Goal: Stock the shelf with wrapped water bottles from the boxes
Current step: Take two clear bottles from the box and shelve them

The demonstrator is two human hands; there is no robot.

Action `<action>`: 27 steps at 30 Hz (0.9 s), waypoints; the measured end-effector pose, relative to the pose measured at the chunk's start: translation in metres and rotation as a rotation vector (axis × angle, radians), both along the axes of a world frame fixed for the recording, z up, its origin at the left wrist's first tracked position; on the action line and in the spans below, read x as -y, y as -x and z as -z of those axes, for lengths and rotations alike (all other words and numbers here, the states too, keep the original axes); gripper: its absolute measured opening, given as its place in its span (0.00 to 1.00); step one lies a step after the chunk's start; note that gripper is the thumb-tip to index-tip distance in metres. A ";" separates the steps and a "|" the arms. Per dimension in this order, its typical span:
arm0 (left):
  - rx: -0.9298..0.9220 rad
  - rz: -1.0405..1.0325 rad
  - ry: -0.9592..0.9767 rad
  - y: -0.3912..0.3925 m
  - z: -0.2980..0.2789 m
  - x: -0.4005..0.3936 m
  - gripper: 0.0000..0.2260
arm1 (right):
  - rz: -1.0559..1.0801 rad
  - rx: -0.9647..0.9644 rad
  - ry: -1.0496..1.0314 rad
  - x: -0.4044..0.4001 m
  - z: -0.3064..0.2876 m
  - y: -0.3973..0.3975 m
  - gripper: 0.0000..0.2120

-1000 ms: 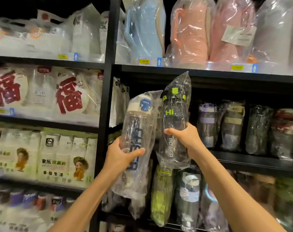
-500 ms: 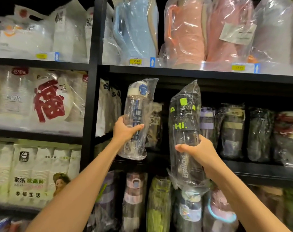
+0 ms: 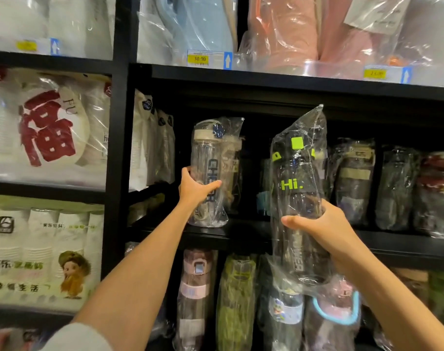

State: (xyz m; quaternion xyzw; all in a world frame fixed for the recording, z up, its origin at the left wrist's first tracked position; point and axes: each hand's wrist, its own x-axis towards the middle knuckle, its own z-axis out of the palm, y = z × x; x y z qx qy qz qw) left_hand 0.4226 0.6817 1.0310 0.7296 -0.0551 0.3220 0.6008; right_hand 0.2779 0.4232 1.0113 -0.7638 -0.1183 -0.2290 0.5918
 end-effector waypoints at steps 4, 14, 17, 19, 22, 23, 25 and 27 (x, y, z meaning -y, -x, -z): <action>-0.006 -0.016 -0.016 -0.009 0.002 0.009 0.49 | 0.008 -0.023 -0.019 0.003 0.004 -0.003 0.44; 0.019 -0.094 -0.042 -0.012 0.008 0.033 0.43 | 0.004 -0.038 -0.015 0.003 0.006 -0.009 0.36; 0.024 -0.107 -0.044 -0.012 0.009 0.043 0.42 | 0.012 -0.039 -0.018 0.002 0.007 -0.011 0.34; 0.022 -0.117 -0.053 -0.012 0.010 0.047 0.42 | 0.011 -0.045 -0.026 0.003 0.008 -0.012 0.38; 0.030 -0.113 -0.059 -0.013 0.010 0.048 0.43 | 0.019 -0.081 -0.043 0.007 0.008 -0.007 0.40; 0.022 -0.108 -0.072 -0.012 0.010 0.047 0.44 | 0.013 -0.096 -0.050 0.010 0.007 -0.006 0.40; -0.005 -0.072 -0.131 -0.012 0.010 0.043 0.46 | 0.022 -0.114 -0.061 0.016 0.005 -0.002 0.36; -0.054 0.018 -0.127 -0.006 0.009 0.037 0.53 | 0.044 -0.103 -0.061 0.023 0.004 0.001 0.33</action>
